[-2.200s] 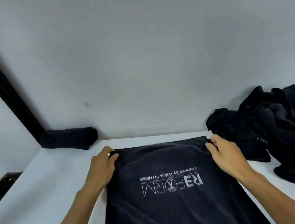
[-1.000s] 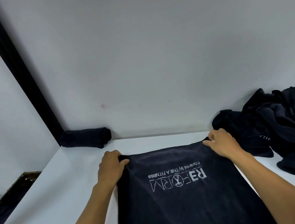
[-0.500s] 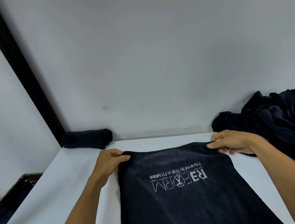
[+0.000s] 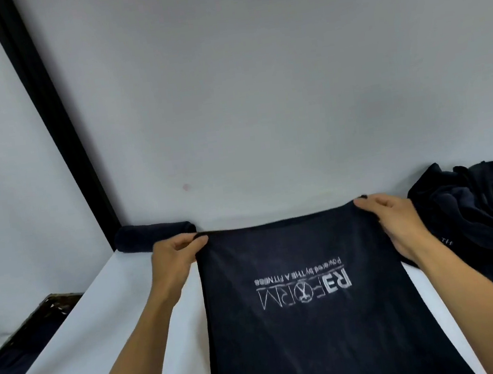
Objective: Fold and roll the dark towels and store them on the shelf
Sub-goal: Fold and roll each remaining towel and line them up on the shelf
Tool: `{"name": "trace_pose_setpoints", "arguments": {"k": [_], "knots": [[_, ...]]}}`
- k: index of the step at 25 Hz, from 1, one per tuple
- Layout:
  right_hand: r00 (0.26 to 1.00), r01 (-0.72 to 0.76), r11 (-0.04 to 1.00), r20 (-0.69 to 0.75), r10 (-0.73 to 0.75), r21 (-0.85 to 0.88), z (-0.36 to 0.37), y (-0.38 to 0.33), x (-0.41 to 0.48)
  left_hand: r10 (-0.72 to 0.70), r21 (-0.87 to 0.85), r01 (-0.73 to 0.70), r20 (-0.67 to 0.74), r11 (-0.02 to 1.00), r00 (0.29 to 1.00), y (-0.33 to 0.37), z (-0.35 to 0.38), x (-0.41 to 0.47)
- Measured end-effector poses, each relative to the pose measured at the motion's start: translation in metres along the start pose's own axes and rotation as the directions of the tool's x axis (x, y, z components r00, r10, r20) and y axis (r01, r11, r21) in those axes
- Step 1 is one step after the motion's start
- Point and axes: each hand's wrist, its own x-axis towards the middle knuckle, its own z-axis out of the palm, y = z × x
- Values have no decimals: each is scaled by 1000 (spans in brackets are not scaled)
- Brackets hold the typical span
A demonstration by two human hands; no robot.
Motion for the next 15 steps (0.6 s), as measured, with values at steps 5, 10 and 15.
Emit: {"name": "trace_pose_setpoints", "arguments": {"k": [5,10,15], "knots": [[936,351,925,-86,-342,145,11,-123,-19,184,-213,-205,-114,955,976,104,-26,13],[853,520,834,-64,-518,184,7,-204,-47,377,-335,-403,-143,852,915,193,-49,10],[821,566,793,-64,-567,226,4,-225,-66,465,-360,-490,-161,794,871,226,-62,0]]}}
